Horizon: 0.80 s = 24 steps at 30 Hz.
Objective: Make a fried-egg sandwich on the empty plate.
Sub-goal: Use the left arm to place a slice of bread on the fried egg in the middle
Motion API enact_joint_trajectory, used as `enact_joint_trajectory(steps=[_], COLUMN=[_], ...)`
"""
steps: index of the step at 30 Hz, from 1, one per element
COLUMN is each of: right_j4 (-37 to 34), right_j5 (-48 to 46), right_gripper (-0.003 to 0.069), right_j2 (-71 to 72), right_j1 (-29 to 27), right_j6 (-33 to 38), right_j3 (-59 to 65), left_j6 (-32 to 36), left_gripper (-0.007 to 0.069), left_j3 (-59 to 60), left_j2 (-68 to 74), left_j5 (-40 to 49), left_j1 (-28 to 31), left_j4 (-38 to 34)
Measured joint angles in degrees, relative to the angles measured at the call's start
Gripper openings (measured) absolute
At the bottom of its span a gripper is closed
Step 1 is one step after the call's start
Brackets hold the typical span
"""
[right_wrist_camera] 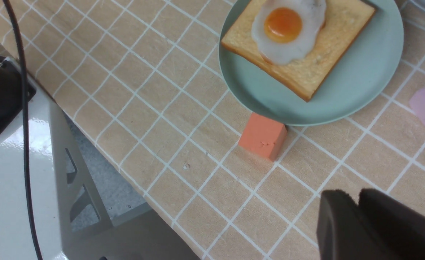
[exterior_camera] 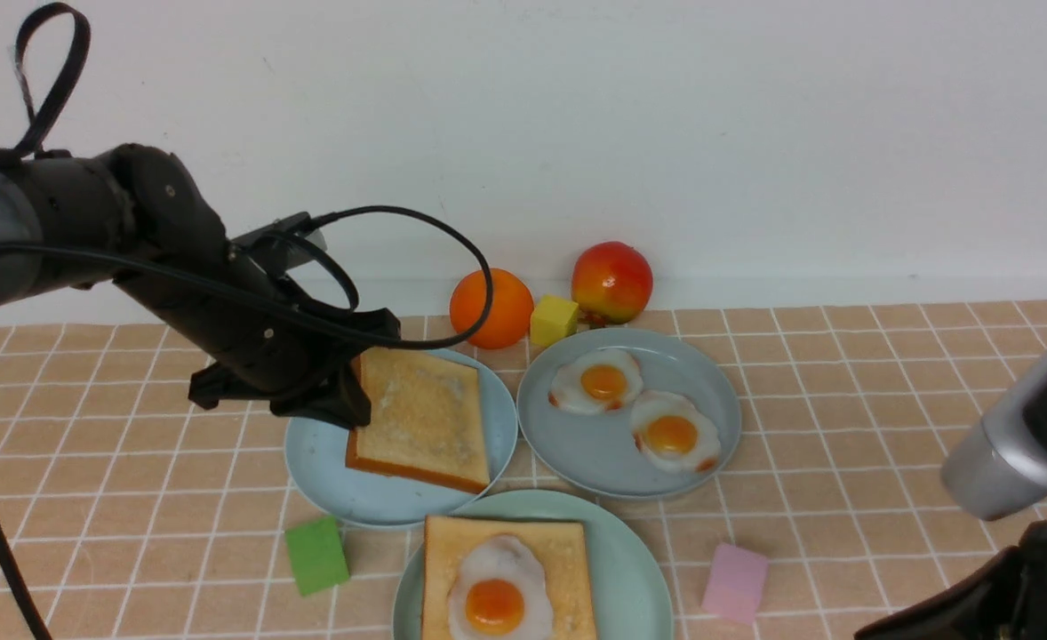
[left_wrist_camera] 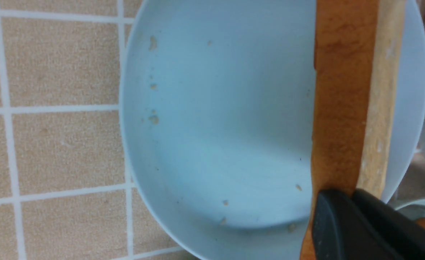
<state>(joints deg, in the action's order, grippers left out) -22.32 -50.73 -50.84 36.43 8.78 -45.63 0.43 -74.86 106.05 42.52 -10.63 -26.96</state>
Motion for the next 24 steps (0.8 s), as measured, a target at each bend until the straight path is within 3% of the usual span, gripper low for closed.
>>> enact_joint_trajectory(steps=[10,19,24], right_j4=[0.05,0.16,0.44], right_j5=[0.06,2.75,4.38], right_gripper=[0.0111,0.012,0.0126], right_j2=[0.0,0.0,0.0], right_j1=[0.0,0.0,0.0], right_j6=[0.0,0.0,0.0], right_j3=[0.0,0.0,0.0], left_j6=[1.01,13.29,25.91], left_gripper=[-0.0011,-0.0011,-0.0011], left_j3=[0.54,16.8,27.18], left_j2=[-6.76,-16.49,-16.73], left_j5=[1.16,1.55,0.65], left_j1=[0.0,0.0,0.0], left_j4=[-1.72,-17.65,-31.45])
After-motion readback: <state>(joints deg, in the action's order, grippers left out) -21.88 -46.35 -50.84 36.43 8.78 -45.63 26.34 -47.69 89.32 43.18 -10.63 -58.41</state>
